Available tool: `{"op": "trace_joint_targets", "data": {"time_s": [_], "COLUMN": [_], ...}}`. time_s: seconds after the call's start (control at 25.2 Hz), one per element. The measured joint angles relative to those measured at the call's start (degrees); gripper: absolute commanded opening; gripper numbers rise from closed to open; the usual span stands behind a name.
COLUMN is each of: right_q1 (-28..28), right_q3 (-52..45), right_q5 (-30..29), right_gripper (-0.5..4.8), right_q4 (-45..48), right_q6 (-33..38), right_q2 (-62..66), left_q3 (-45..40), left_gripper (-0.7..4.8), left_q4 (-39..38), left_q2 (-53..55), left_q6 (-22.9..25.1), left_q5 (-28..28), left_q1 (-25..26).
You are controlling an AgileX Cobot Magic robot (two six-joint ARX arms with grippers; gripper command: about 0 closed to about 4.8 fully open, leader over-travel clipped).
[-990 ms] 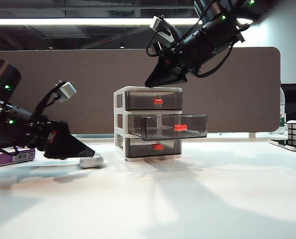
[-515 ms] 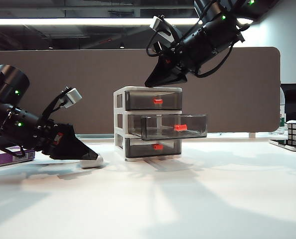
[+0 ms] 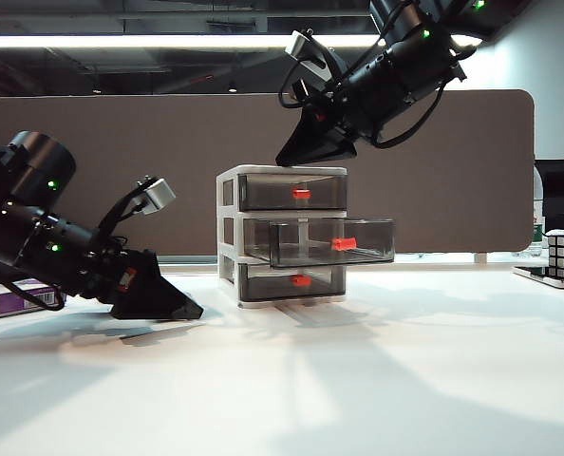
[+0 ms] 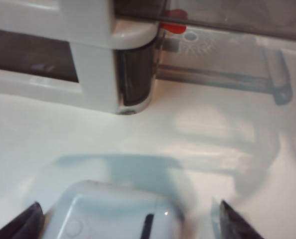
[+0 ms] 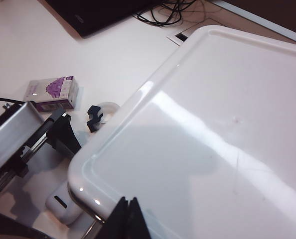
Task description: Open the second layer of the drawer on the table, pick up the earphone case on the table and put it in, and finally close the drawer.
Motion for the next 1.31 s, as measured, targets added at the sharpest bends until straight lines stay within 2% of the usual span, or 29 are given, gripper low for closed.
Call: {"op": "trace_joint_targets", "data": {"time_s": [0.2,0.24,0.28,0.4,0.48,0.83,0.95,1.31], "right_q1": [0.0,0.0,0.0,0.0,0.0,0.0,0.0,0.0], "right_q3": [0.0,0.0,0.0,0.0,0.0,0.0,0.0,0.0], "right_q5": [0.02,0.04,0.02,0.02,0.04,0.04,0.04,0.09], "right_gripper": [-0.04,-0.03,-0.04,-0.04,-0.04,-0.03,-0.04,-0.04], "right_q4": [-0.02,-0.02,-0.02,-0.02,-0.02,-0.04,-0.09,-0.15], "right_q6": [0.0,0.0,0.0,0.0,0.0,0.0,0.0,0.0], "right_q2": [0.0,0.0,0.0,0.0,0.0,0.0,0.0,0.0], "left_q3": [0.04,0.15,0.28,0.39,0.39,0.33,-0.02,0.0], "left_gripper": [3.97,3.38,3.03,2.18,1.92,1.86,1.92,1.93], "left_q4": [0.07,0.0,-0.07,0.0,0.02,-2.25,-8.46,-13.38], "left_q2": [0.0,0.0,0.0,-0.04,-0.09,-1.51,-6.05,-19.78], "left_q6": [0.98,0.98,1.11,0.96,0.96,1.03,0.9,-3.08], "left_q5": [-1.95,-2.16,-3.06,-4.28,-4.33,-4.81,-5.88,-3.56], "left_q1": [-0.55,-0.55,-0.55,-0.55,-0.52,-0.55,-0.52,-1.97]}}
